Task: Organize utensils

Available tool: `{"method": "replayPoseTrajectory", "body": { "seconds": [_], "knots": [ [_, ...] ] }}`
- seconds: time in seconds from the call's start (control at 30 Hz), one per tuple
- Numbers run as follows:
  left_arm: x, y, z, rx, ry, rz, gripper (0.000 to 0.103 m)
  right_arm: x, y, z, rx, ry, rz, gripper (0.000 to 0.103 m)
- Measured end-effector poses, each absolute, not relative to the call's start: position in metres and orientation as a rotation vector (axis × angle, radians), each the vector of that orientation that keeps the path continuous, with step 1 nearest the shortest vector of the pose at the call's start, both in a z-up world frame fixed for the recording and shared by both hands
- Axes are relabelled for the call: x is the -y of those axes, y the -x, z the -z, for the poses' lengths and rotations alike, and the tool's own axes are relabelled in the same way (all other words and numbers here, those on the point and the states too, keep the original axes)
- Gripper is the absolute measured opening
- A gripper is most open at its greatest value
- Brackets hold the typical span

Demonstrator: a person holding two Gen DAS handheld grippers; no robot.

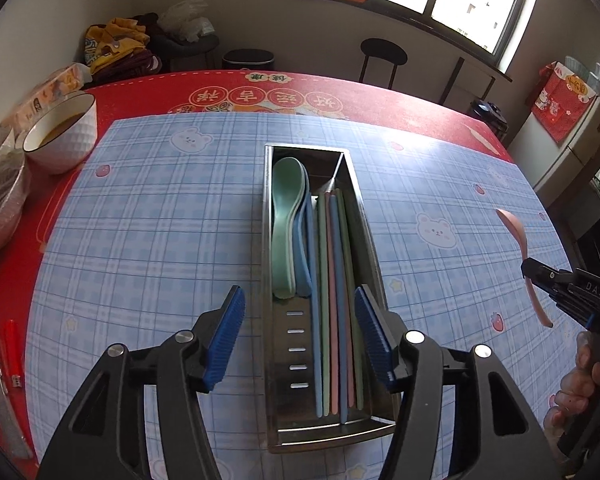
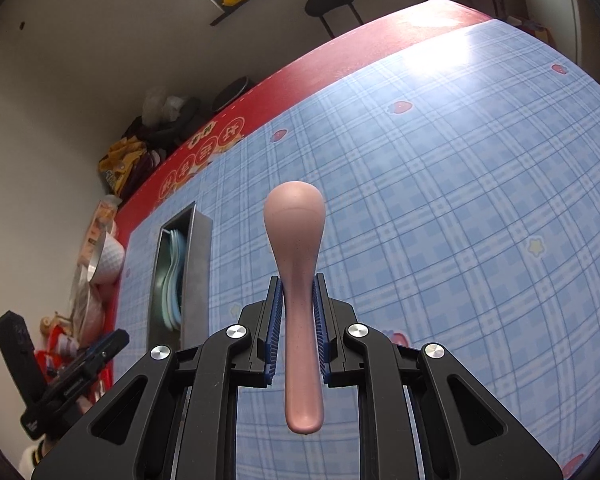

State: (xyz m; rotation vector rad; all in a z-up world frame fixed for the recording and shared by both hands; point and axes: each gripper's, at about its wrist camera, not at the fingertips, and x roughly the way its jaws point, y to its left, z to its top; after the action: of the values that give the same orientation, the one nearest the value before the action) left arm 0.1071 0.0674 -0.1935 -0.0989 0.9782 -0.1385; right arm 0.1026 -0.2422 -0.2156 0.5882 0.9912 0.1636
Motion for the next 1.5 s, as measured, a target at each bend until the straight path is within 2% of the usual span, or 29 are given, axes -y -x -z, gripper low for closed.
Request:
{"method": "replayPoseTrajectory", "body": {
  "seconds": [0.23,0.37,0.47,1.13,1.5],
  "knots": [
    [-0.108,-0.095,0.191,-0.96,0.15,0.073,0.076,0.169,-0.141,0.21,-1.037,-0.576,-0.307,0.016],
    [-0.129,-0.09,0.191,-0.961,0.175,0.051,0.092,0.123,-0.165,0.208,-1.07,-0.594,-0.375,0.016],
    [-0.144,-0.087,0.192,-0.963,0.176,0.032,0.097,0.092,-0.18,0.211,-1.091,-0.589,-0.405,0.016],
    [-0.195,-0.083,0.193,-0.931,0.206,-0.044,0.097,0.05,-0.223,0.27,-1.23,-0.826,-0.385,0.016],
    [-0.187,-0.087,0.191,-0.922,0.207,-0.033,0.097,0.061,-0.225,0.258,-1.201,-0.768,-0.39,0.018]
  ]
}}
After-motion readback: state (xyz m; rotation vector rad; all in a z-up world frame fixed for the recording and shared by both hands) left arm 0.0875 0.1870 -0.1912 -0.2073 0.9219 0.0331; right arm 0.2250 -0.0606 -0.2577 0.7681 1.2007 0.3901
